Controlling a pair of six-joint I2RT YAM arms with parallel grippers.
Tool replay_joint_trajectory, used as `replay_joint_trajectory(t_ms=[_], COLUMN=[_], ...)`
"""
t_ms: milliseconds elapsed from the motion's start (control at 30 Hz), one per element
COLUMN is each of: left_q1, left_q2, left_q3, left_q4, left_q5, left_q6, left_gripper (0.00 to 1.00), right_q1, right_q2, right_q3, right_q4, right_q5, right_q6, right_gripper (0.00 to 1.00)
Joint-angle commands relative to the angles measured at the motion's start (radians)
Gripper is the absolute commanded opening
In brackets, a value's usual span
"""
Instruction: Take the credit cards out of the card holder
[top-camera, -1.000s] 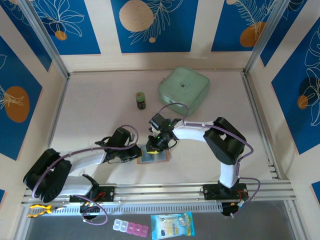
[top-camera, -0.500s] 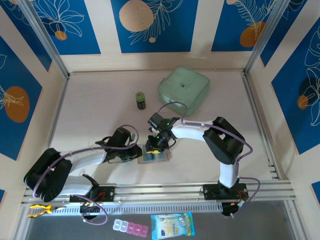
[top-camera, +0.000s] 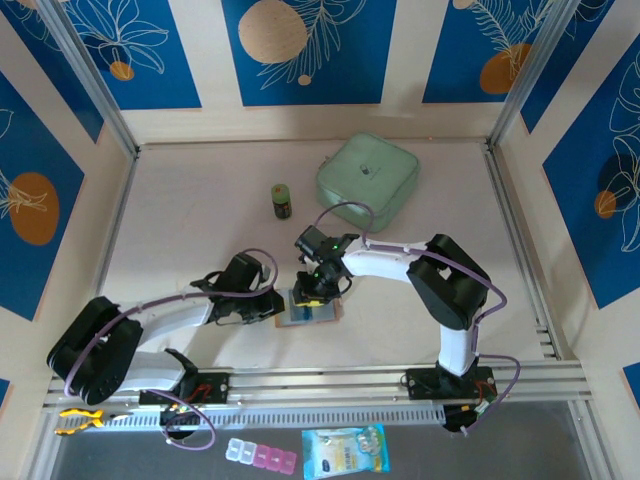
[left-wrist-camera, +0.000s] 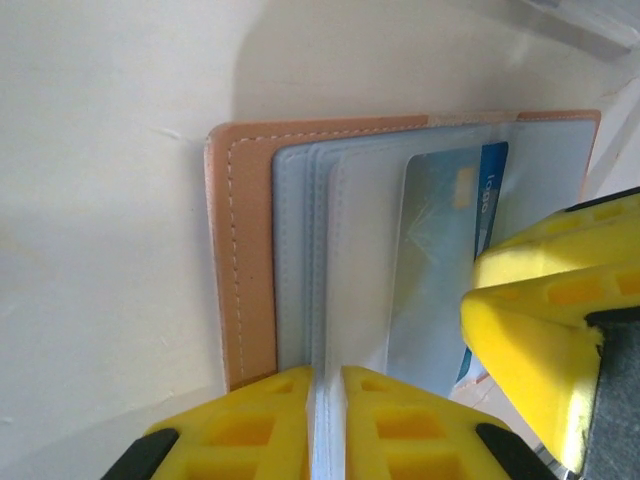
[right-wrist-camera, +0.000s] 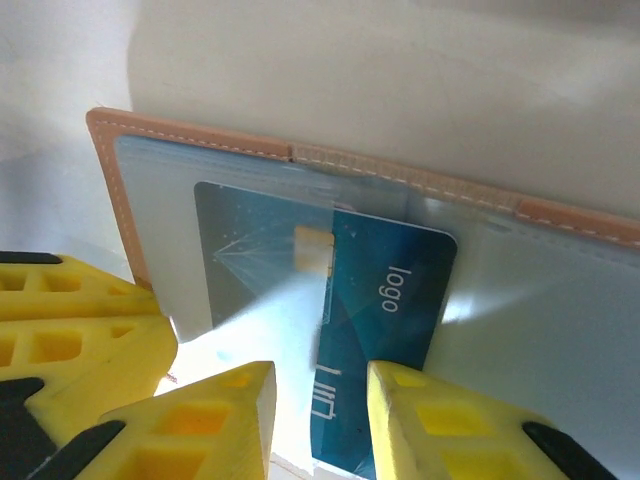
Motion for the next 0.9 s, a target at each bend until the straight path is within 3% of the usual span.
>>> replay_joint_trajectory(t_ms=[0, 300, 867], left_q1=[0.009, 0.002, -0.043], left_q2=[-0.022, -0.004, 0.076], left_q3=[0.043, 0.07, 0.075], left_q4=[-0.064, -0.03, 0.003], left_q5=[-0.002, 0.052, 0.028], left_q6=[0.029, 0.018, 0.011], left_gripper=[0.14, 0.12, 0.0], right_q1=[0.006, -0.01, -0.034], right_q2=[-0.054, -0.106, -0.113], right_q3=[-0.018, -0.061, -0.106], right_q4=[-0.019, 0.006, 0.04], right_q5=[0.02, 0.014, -0.014], right_q6=[-0.012, 0.002, 0.026], right_gripper=[0.32, 0.32, 0.32])
